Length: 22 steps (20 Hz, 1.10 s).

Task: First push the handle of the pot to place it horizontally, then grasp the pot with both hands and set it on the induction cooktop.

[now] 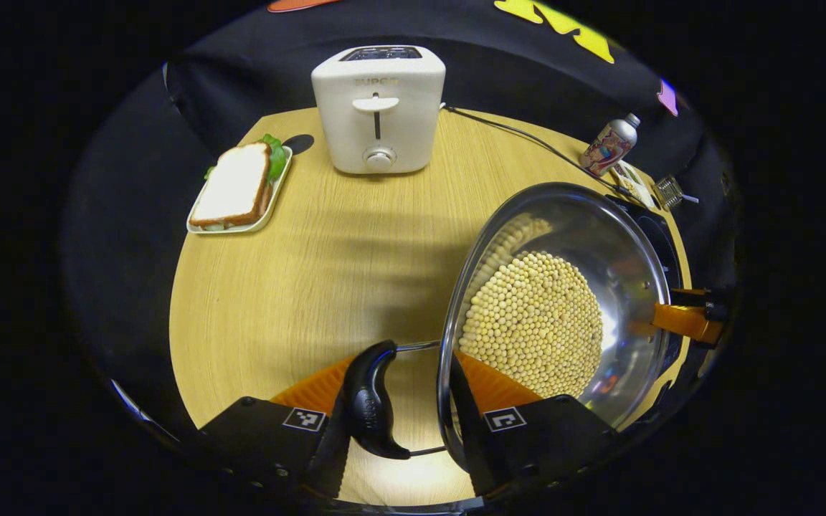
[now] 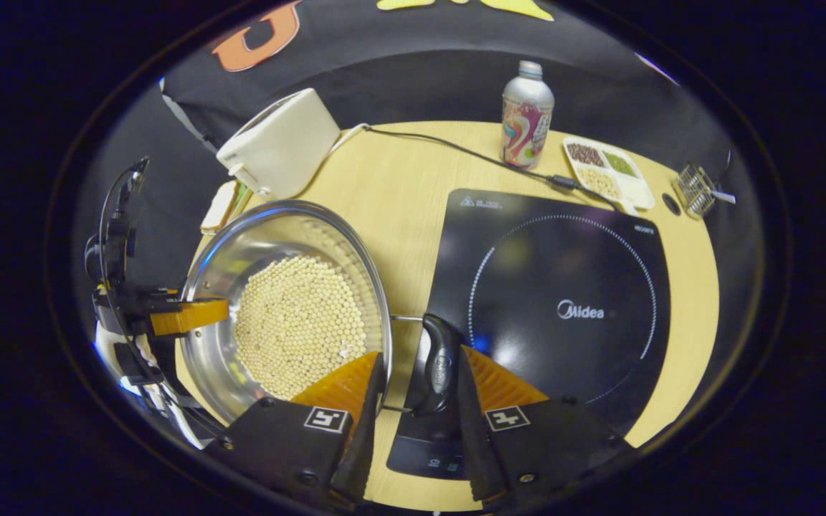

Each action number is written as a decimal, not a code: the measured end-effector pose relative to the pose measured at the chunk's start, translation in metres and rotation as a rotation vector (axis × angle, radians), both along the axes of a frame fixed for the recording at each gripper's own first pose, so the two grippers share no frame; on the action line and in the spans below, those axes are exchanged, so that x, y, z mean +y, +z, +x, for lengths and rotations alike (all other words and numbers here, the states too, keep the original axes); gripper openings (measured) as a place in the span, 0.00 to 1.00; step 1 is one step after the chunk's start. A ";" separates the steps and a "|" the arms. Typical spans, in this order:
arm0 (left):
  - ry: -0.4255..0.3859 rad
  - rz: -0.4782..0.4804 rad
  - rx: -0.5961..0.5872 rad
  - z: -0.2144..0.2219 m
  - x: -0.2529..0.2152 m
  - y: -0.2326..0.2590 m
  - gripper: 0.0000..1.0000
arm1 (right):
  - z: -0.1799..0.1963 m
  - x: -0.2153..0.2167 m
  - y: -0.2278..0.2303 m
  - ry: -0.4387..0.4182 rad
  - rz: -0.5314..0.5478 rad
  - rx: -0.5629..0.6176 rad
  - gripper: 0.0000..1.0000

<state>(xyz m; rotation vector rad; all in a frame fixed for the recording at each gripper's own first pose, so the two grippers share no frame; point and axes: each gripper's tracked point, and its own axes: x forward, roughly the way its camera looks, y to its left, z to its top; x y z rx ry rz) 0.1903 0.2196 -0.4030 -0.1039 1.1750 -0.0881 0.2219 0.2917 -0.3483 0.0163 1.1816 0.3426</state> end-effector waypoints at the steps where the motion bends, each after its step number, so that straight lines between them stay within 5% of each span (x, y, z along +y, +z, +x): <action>1: 0.001 -0.002 -0.003 -0.002 -0.002 -0.004 0.65 | 0.001 -0.002 0.008 0.003 0.002 -0.013 0.53; 11: -0.033 -0.006 -0.053 -0.003 -0.001 -0.007 0.65 | 0.016 -0.074 0.061 -0.009 0.000 -0.090 0.53; 22: -0.099 -0.027 -0.044 0.011 0.001 -0.002 0.65 | 0.018 -0.196 0.059 -0.086 -0.013 -0.098 0.53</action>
